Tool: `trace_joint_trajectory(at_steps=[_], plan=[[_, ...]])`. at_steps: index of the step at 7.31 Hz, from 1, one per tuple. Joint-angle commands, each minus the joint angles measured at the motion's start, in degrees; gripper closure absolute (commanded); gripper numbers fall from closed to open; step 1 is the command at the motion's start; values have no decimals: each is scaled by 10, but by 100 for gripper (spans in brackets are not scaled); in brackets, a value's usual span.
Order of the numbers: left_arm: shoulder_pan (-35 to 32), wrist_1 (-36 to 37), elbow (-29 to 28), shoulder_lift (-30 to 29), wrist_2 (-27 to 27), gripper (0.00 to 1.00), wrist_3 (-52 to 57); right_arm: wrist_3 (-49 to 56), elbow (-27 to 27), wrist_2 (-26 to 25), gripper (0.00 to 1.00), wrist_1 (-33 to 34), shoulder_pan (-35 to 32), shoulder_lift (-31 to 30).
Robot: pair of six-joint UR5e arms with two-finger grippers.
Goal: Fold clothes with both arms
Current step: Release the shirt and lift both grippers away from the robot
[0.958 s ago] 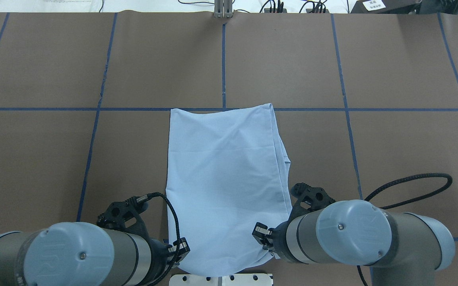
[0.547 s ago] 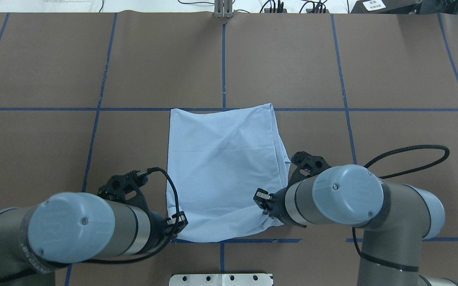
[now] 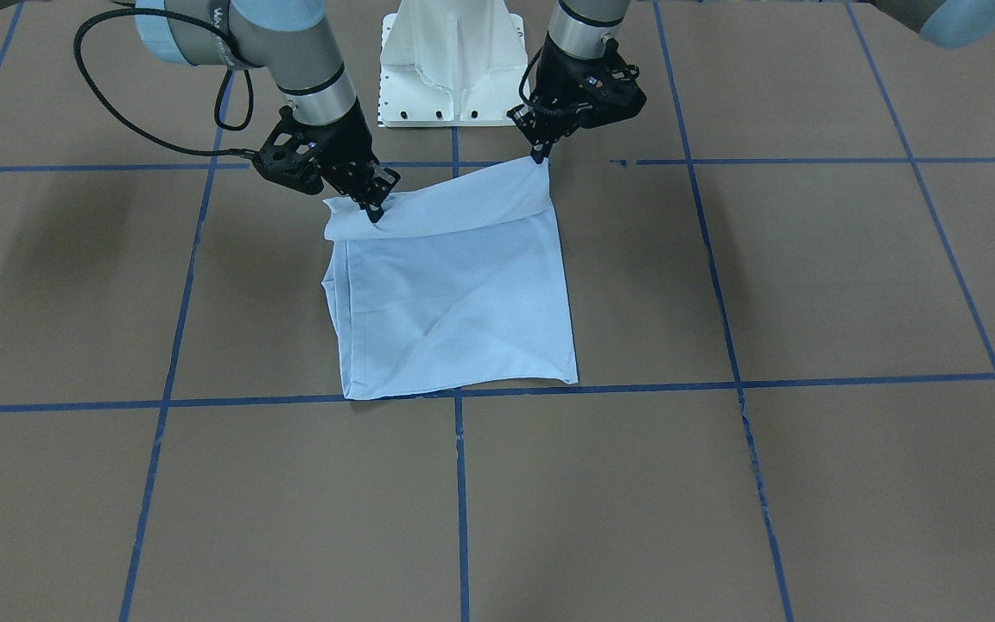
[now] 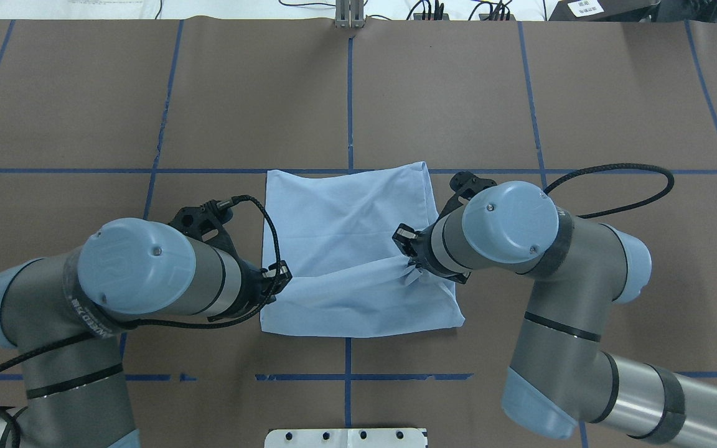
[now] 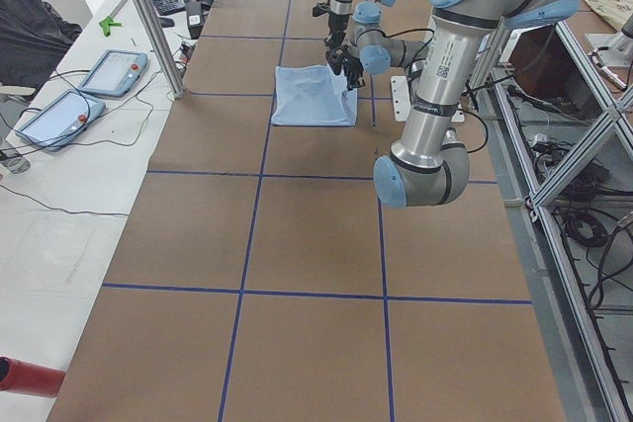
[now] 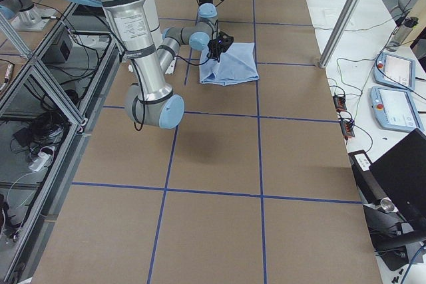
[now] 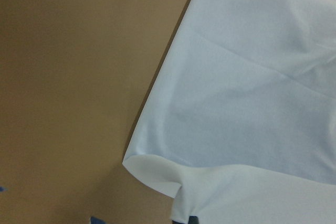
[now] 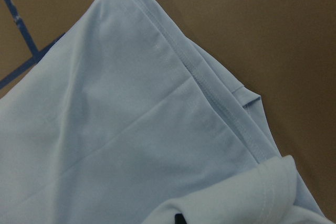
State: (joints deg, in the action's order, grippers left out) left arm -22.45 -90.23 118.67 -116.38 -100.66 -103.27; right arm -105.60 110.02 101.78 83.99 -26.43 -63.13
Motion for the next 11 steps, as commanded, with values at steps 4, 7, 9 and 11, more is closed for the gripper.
trace_joint_trajectory(at_steps=[4,7,9,11], plan=[[-143,-137,-274,-110,-8,90,40,52,-314,66,70,-90,-113,170],[-172,-181,-324,-124,-9,0,94,117,-361,97,0,-106,-164,204],[-187,-178,-324,-124,-41,0,104,130,-351,152,0,-103,-175,204],[-215,-168,-306,-103,-83,0,161,139,-333,155,0,-69,-159,197]])
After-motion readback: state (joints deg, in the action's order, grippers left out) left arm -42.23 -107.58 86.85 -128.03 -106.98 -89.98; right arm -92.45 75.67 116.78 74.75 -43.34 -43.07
